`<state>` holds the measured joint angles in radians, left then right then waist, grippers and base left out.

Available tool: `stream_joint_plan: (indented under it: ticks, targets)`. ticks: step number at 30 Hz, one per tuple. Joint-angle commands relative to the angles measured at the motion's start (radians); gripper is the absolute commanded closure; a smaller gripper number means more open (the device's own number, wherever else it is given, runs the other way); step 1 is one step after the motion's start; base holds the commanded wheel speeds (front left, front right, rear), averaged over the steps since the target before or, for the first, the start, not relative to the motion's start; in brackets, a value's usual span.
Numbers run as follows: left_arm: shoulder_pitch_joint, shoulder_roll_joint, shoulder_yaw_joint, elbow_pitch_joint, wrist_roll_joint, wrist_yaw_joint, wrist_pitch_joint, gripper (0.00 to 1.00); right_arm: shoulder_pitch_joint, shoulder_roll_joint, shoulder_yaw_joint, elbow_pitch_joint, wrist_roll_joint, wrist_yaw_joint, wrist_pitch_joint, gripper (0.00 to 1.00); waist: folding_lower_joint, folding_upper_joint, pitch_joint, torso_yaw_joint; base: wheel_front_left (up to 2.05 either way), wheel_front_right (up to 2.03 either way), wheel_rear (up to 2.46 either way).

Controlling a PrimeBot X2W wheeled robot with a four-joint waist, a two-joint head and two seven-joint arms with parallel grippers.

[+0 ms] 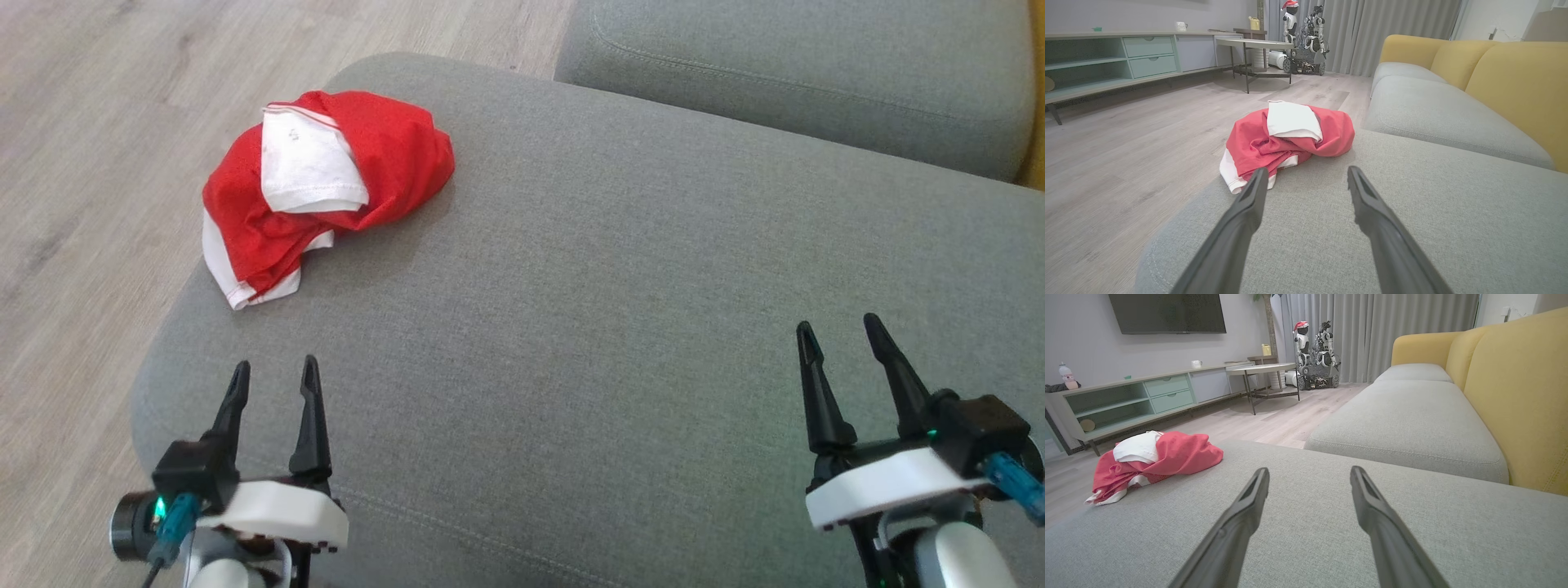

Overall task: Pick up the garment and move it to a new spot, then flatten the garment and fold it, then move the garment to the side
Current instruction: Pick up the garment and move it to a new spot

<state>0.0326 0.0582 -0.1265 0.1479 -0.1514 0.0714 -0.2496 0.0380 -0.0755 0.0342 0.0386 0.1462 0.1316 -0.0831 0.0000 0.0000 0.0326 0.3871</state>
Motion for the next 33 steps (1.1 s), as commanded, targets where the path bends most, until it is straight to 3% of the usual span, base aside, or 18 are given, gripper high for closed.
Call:
stream_joint_plan:
  ticks: [1, 18, 33]
  targets:
    - [-0.040, 0.002, 0.034, -0.037, -0.005, 0.001, -0.012, 0.00, -0.003, -0.001, 0.023, -0.038, -0.008, -0.001, 0.002, 0.00, 0.0000, 0.0000, -0.001, 0.000, 0.00, 0.00, 0.00]
    - [-0.085, -0.004, 0.038, -0.047, -0.019, 0.000, -0.012, 0.00, -0.018, -0.011, 0.020, -0.051, -0.005, -0.001, 0.013, 0.00, 0.0000, 0.0000, 0.040, -0.003, 0.00, 0.00, 0.00]
    - [-0.377, 0.004, 0.114, 0.069, -0.035, -0.032, -0.012, 0.00, -0.109, -0.085, 0.030, -0.142, -0.007, -0.001, 0.068, 0.00, 0.0000, 0.0000, 0.271, -0.108, 0.00, 0.00, 0.00]
